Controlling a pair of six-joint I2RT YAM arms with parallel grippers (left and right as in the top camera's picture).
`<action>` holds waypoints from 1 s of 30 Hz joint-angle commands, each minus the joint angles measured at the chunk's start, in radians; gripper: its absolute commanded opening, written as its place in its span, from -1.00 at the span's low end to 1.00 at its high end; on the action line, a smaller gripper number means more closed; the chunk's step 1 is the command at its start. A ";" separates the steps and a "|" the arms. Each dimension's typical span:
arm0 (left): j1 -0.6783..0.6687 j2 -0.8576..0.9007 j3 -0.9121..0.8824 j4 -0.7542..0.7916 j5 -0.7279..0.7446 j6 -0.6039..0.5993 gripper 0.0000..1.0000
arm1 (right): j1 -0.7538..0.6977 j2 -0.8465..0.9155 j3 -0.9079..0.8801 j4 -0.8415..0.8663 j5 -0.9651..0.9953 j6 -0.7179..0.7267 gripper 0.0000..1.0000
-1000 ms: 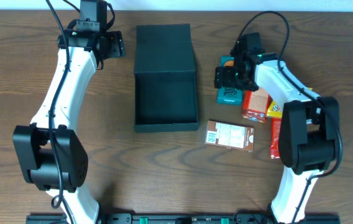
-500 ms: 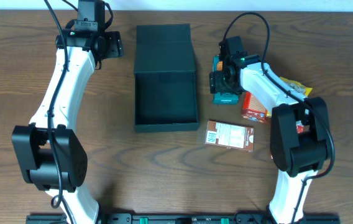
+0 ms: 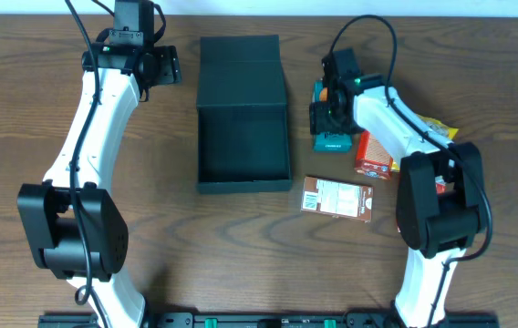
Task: Pack container
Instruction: 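Carry the CHUNKIES box into the black box and lower it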
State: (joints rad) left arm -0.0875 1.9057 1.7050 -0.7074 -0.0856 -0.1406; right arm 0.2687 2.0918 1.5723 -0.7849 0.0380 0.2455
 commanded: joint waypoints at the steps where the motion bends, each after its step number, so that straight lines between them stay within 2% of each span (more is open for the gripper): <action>1: 0.005 -0.006 0.013 -0.003 -0.008 0.034 0.66 | 0.001 0.006 0.117 -0.050 -0.014 0.012 0.35; 11: 0.051 -0.006 0.013 -0.002 -0.007 0.034 0.66 | 0.047 0.006 0.307 -0.297 -0.198 0.012 0.23; 30: 0.116 -0.006 0.013 -0.022 0.001 0.051 0.66 | 0.285 0.007 0.327 -0.435 -0.226 0.032 0.26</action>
State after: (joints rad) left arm 0.0246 1.9057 1.7050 -0.7261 -0.0849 -0.1036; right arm 0.5251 2.0968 1.8862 -1.1973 -0.1566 0.2581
